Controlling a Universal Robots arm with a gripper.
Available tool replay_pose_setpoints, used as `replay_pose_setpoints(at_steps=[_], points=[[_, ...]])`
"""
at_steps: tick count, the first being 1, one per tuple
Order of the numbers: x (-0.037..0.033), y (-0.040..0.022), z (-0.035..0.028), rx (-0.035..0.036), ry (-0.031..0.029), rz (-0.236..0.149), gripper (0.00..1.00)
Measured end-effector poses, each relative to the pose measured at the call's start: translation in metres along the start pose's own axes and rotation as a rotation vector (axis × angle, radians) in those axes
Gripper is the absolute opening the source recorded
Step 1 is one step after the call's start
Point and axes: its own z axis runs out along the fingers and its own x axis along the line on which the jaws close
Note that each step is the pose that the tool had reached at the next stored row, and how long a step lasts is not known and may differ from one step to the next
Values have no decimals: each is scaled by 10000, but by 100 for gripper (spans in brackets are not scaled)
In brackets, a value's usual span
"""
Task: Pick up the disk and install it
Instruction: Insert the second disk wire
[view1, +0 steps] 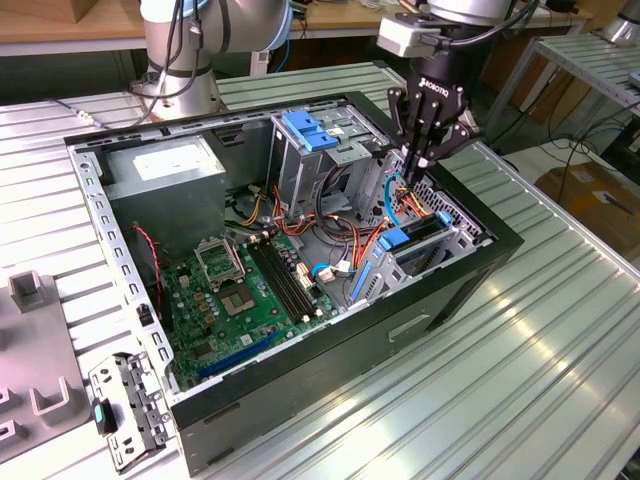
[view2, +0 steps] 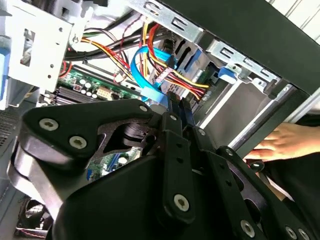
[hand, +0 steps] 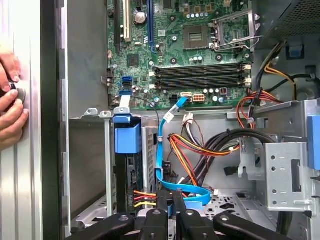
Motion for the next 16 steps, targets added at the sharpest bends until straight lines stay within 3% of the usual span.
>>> replay_pose_setpoints(at_steps=[1,2,7,10,11,16], points=[[12,0,4,3,83,4,16],[24,6,9,7,97,7,16],[66,99,58,100,93,-11,16],[77,127,84,203,87,-47,16],[81,140,96,277,84,-67,16],[98,175,131,501,73,-134,16]])
